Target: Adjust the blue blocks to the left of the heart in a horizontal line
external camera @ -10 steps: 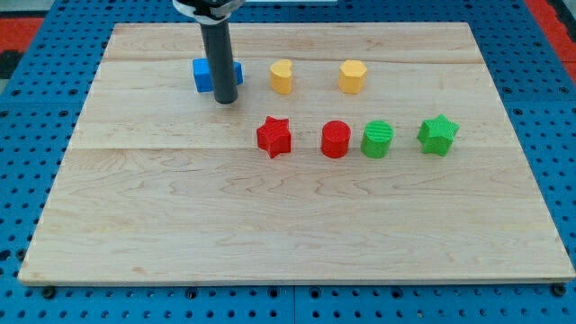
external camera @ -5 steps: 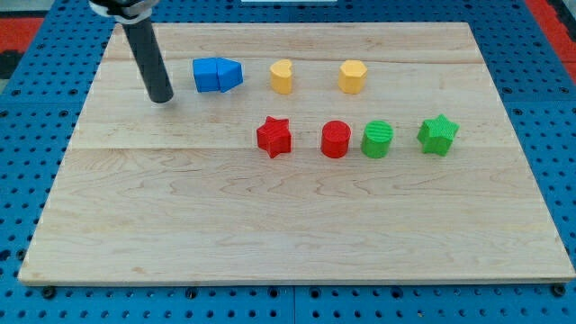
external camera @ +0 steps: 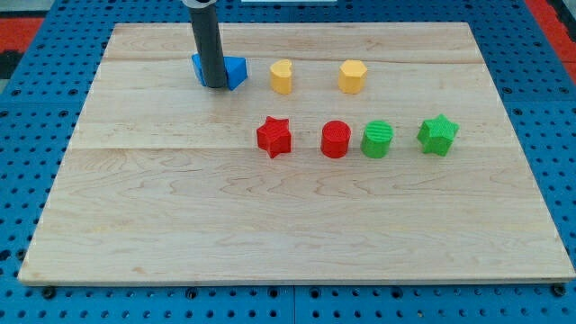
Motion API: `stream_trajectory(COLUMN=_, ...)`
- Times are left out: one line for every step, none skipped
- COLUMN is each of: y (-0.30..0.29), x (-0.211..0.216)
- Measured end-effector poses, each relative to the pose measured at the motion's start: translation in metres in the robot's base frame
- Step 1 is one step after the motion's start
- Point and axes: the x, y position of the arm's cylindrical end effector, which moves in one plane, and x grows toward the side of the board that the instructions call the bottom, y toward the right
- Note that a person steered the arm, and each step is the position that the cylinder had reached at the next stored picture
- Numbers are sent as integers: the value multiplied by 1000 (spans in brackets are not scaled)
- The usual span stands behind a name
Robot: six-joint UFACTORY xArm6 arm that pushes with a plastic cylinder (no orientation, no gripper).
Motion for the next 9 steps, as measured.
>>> stream_trajectory(y=14, x=0)
stream_trajectory(y=22, x=0)
stream_trajectory(y=16, x=0)
stream_trajectory(y=-27, x=14)
stream_trajectory(y=-92, x=15)
stream_trajectory(y=-118, x=2)
stream_trajectory(y=-114, x=-14)
stream_trajectory(y=-91, x=-28)
stream_trajectory(y=-73, x=-56)
